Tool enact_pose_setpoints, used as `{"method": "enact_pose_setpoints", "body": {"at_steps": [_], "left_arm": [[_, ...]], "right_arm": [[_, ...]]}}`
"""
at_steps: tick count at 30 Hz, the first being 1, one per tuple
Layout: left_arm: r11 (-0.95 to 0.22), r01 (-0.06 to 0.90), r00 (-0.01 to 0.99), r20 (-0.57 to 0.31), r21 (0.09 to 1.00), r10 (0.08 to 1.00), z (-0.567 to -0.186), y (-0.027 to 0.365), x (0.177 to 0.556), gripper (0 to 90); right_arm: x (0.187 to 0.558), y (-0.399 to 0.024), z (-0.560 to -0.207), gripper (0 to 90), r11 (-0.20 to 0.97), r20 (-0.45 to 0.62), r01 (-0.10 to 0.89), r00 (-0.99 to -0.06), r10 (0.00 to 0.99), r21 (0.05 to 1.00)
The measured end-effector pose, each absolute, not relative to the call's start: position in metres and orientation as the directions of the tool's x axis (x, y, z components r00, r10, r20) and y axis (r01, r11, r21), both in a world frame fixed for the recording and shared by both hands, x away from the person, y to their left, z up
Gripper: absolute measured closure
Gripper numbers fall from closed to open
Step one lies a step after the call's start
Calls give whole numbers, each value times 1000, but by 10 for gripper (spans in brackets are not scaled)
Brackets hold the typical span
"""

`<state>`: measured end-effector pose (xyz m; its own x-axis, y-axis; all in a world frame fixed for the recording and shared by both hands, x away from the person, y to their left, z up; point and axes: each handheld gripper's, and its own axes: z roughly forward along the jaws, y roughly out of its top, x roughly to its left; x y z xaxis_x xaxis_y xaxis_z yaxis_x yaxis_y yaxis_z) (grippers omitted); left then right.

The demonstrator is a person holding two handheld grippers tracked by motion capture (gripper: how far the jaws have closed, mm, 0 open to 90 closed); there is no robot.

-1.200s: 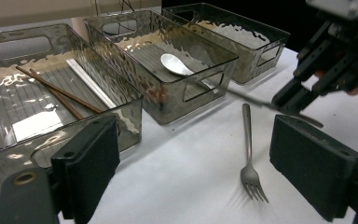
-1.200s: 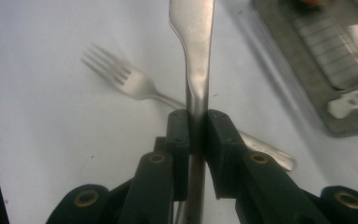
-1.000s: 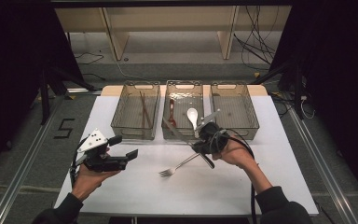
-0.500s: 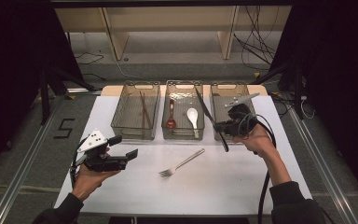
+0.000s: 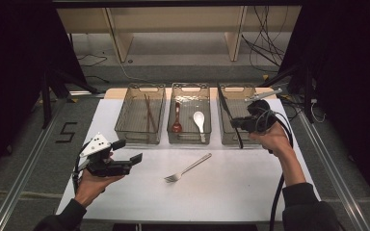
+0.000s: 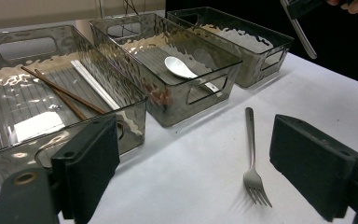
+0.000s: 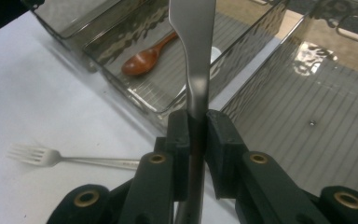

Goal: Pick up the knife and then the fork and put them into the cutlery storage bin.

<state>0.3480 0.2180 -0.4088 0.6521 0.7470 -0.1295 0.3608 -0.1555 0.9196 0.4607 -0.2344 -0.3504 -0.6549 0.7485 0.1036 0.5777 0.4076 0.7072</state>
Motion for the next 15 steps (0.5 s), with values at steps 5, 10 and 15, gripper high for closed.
{"method": "enact_pose_setpoints", "body": {"at_steps": [5,10,15], "left_arm": [[-154,360,652,-130,920,747,-409,218,348,154],[-148,358,650,-132,922,748,-409,218,348,154],[-152,358,651,-130,921,748,-409,218,348,154]], "right_arm": [[470,-239,-347,807,381,100,588,-624,775,714],[480,-243,-344,807,353,98,601,-588,803,718],[492,-244,-340,807,335,97,612,-563,821,717]]}}
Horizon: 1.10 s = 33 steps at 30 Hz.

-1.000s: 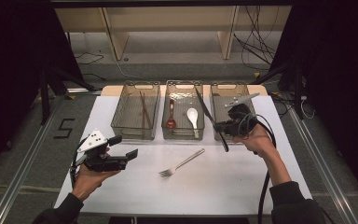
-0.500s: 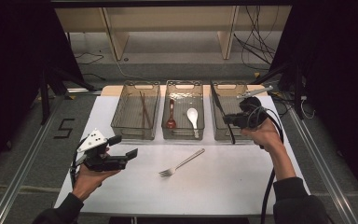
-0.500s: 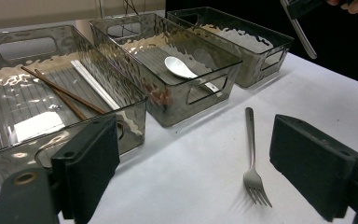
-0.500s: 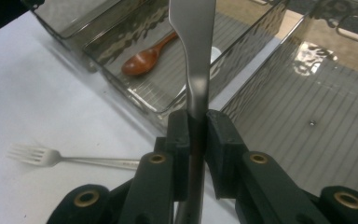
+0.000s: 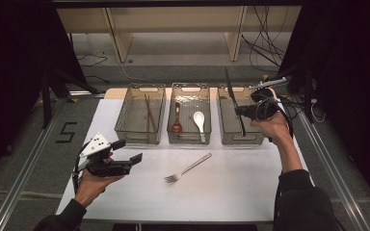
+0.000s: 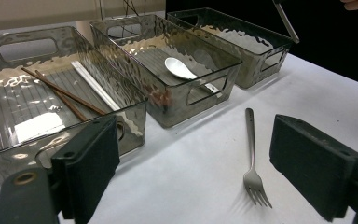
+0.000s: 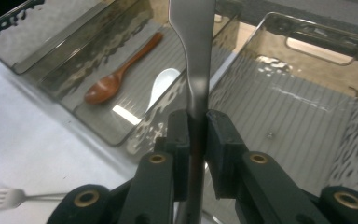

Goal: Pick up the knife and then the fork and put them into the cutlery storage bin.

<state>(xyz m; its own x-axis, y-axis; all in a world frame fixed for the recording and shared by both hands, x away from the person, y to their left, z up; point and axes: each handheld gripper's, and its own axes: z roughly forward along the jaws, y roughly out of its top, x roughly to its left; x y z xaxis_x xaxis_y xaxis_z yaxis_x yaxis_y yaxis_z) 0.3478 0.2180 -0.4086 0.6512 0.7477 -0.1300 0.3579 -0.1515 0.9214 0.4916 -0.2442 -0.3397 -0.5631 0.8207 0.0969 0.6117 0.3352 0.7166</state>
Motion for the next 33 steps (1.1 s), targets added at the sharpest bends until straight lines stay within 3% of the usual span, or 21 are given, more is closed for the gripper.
{"method": "enact_pose_setpoints", "body": {"at_steps": [33], "left_arm": [[-141,351,649,-132,926,749,-408,219,347,154]], "right_arm": [[535,-247,-357,806,257,114,704,-433,894,662]]}}
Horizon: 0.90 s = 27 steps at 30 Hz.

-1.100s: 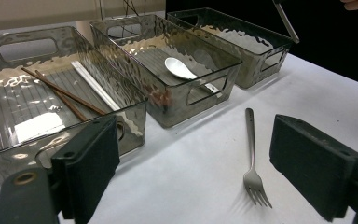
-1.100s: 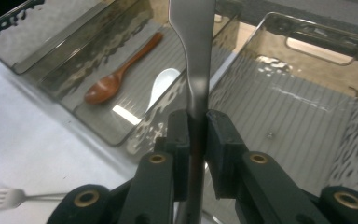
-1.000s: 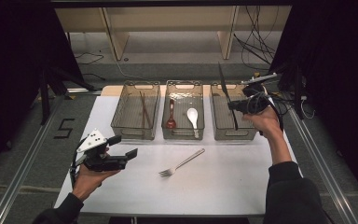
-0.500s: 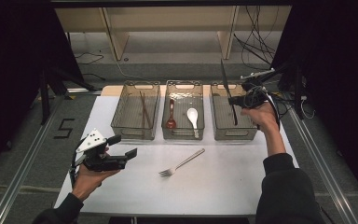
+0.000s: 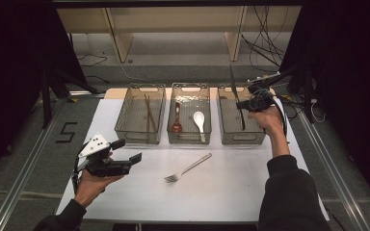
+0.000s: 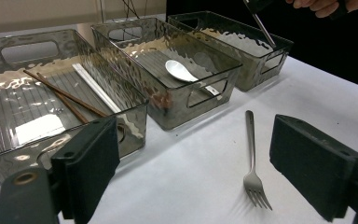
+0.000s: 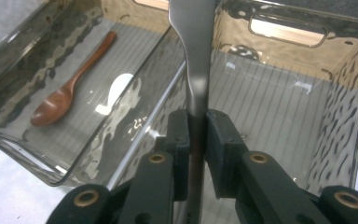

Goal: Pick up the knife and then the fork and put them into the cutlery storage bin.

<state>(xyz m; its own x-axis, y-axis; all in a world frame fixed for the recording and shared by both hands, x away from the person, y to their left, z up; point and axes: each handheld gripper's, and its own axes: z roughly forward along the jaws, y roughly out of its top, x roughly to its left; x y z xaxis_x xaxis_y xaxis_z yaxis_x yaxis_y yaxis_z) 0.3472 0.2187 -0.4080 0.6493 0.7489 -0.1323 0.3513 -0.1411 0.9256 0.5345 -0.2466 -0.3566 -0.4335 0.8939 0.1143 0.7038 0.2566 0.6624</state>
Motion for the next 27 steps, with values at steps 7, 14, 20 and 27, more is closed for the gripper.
{"method": "enact_pose_setpoints", "body": {"at_steps": [7,14,20,27], "left_arm": [[-142,351,651,-132,925,748,-408,218,347,154],[-143,350,653,-131,926,746,-408,218,347,154],[-140,352,651,-135,925,747,-408,218,347,154],[-148,353,653,-131,924,746,-408,218,347,154]], "right_arm": [[539,-243,-366,806,252,108,722,-412,905,644],[542,-239,-376,805,246,107,741,-393,913,625],[542,-240,-389,804,241,110,764,-377,920,598],[542,-237,-398,787,235,110,790,-355,928,566]]}}
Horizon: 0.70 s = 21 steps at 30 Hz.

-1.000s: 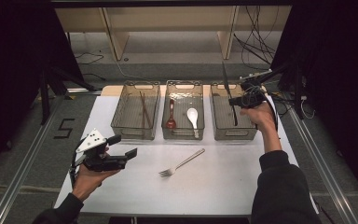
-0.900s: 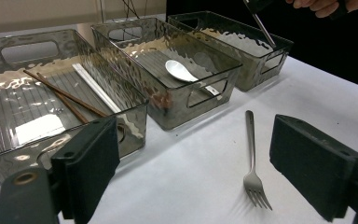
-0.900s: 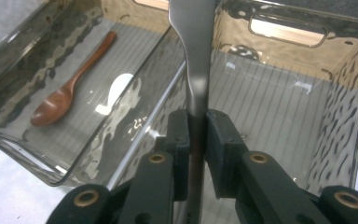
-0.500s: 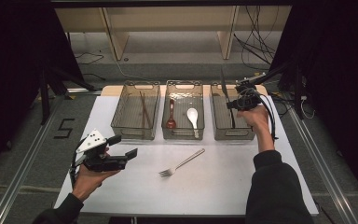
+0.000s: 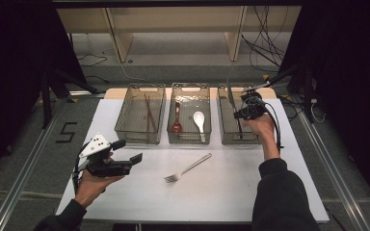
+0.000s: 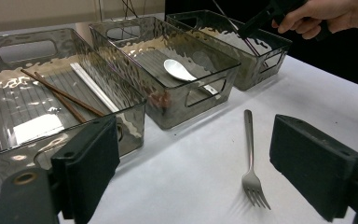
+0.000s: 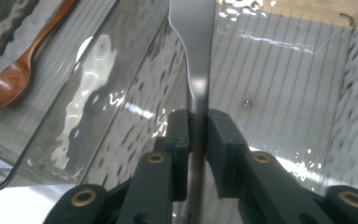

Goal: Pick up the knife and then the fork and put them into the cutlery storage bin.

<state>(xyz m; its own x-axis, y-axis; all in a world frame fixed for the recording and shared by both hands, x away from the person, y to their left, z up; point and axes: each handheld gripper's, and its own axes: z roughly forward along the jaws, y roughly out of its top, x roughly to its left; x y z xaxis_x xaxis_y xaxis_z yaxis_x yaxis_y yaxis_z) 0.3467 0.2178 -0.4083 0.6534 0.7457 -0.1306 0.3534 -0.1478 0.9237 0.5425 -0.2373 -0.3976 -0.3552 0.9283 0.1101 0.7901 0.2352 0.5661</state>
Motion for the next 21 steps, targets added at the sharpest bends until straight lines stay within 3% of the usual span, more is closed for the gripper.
{"method": "enact_pose_setpoints", "body": {"at_steps": [3,10,21], "left_arm": [[-147,354,654,-132,924,745,-408,218,347,154],[-142,352,651,-133,925,747,-408,218,347,154],[-145,351,651,-130,925,748,-408,218,347,154]], "right_arm": [[542,-237,-393,662,208,130,780,-346,929,590],[526,-218,-375,497,308,101,702,-476,874,643],[485,-194,-364,389,378,91,598,-608,789,707]]}}
